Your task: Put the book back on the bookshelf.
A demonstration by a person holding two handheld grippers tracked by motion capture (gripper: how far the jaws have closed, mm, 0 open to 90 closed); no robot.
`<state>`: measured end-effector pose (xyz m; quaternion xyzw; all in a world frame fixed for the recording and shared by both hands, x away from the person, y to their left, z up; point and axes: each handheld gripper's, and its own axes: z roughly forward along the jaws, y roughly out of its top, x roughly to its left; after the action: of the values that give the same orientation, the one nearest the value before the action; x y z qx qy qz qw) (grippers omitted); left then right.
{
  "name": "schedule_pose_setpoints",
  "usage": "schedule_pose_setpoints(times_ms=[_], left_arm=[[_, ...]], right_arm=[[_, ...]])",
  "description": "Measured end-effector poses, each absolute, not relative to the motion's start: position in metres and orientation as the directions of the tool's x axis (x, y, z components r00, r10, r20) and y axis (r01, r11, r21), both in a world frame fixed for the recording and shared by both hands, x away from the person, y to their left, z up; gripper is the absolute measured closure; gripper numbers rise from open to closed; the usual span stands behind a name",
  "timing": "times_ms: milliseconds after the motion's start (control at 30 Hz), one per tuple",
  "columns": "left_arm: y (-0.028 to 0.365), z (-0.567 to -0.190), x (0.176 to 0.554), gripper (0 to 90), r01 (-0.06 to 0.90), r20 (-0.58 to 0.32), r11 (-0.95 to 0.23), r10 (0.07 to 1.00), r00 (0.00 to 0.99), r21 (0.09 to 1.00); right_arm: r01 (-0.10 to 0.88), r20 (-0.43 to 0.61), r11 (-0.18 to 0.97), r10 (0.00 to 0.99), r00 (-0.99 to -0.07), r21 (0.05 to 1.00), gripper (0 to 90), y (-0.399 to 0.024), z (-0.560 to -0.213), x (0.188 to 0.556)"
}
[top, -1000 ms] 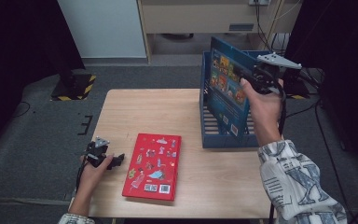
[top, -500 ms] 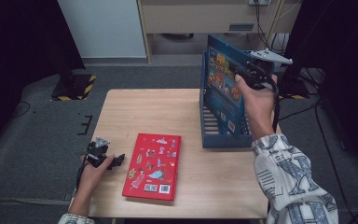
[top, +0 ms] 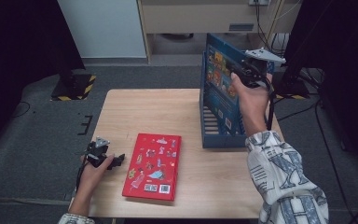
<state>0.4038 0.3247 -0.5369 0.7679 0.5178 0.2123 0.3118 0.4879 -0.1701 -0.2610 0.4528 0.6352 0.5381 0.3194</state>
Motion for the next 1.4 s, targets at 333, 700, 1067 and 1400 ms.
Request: schedule_pose_setpoints(times_ms=[333,700,1067,1400], left_arm=[[0.325,-0.537,0.404,0.0,0.663,0.005,-0.272,0.927,0.376,0.698],[0.324,-0.537,0.404,0.0,0.663,0.001,-0.269,0.927,0.374,0.698],[0.324,-0.537,0.404,0.0,0.663,-0.001,-0.266,0.928,0.373,0.699],[0.324,-0.537,0.404,0.0,0.664,0.004,-0.274,0.926,0.378,0.695]], right_arm=[[0.197,0.069,0.005,0.928,-0.367,0.98,82.1,-0.164,-0.266,0.492],[0.171,0.067,-0.009,0.938,-0.339,0.985,82.1,-0.159,-0.276,0.495],[0.165,0.081,-0.028,0.942,-0.327,0.986,82.2,-0.157,-0.295,0.499],[0.165,0.089,-0.037,0.943,-0.322,0.986,82.1,-0.154,-0.297,0.504]])
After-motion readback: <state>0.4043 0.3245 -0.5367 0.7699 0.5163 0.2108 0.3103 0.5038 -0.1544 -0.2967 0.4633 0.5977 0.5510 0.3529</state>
